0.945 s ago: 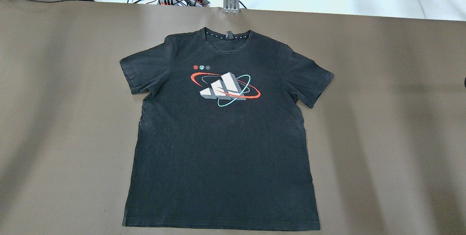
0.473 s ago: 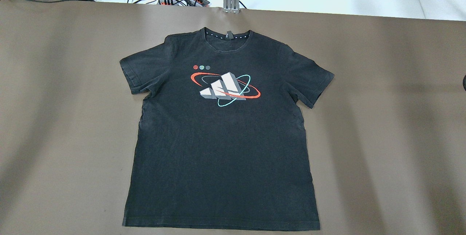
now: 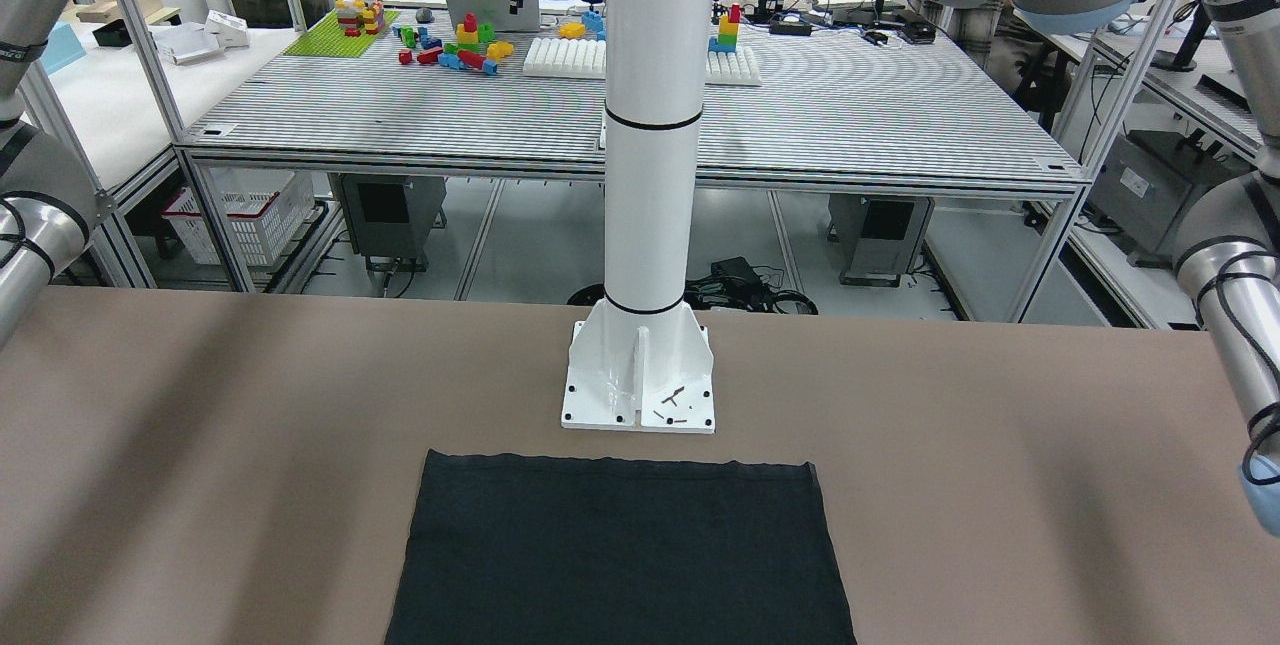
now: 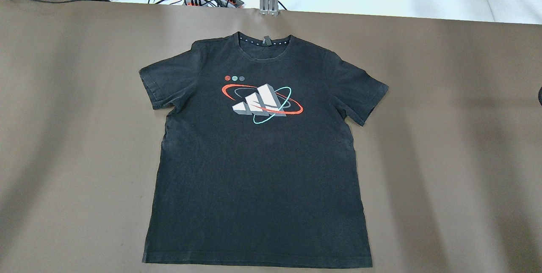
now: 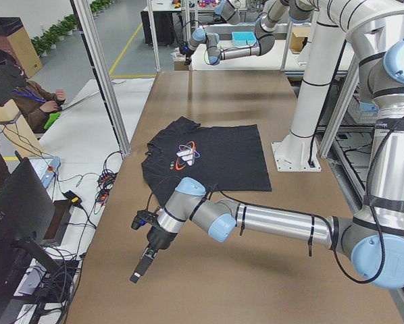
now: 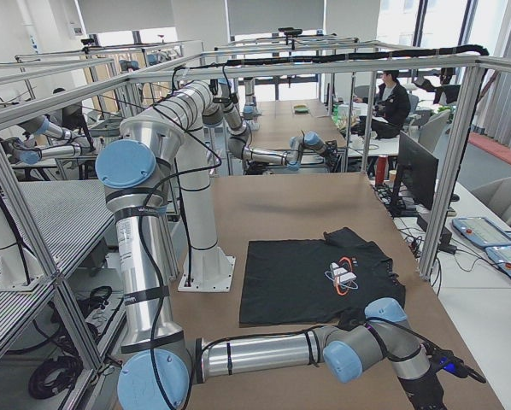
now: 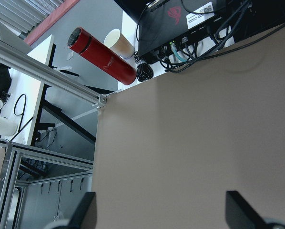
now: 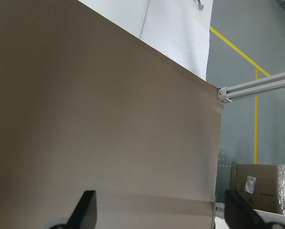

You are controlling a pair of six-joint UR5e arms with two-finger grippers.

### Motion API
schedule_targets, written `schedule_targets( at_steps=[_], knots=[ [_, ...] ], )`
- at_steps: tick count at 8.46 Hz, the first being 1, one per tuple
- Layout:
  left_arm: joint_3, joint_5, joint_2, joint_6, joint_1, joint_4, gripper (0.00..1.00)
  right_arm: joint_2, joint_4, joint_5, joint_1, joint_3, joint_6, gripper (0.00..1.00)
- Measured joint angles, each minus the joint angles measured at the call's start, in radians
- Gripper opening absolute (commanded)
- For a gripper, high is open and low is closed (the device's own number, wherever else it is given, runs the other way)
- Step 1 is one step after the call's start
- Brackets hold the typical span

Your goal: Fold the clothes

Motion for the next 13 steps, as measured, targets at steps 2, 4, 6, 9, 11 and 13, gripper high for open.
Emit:
schedule_targets(
  at_steps=[2,4,6,9,11,13],
  knots=[
    [-0.004,-0.065,-0.001,-0.005,0.001,-0.030,0.95,0.010,0.000,0.013,-0.003,0.001,0.003,0.94],
    [-0.001,-0.169,-0.011,-0.037,0.004,-0.083,0.95,0.047,-0.009,0.031,-0.033,-0.003,0.007,0.94],
    [0.002,-0.290,-0.043,-0.122,0.018,-0.113,0.95,0.069,-0.007,0.096,-0.070,-0.005,0.021,0.94],
    [0.010,-0.347,-0.112,-0.313,0.116,-0.152,0.95,0.117,0.023,0.238,-0.124,-0.005,0.168,0.94],
    [0.023,-0.366,-0.160,-0.407,0.171,-0.173,0.95,0.154,0.087,0.263,-0.176,-0.005,0.272,0.94],
    [0.087,-0.409,-0.199,-0.518,0.195,-0.275,0.95,0.186,0.156,0.265,-0.238,-0.007,0.398,0.94]
  ],
)
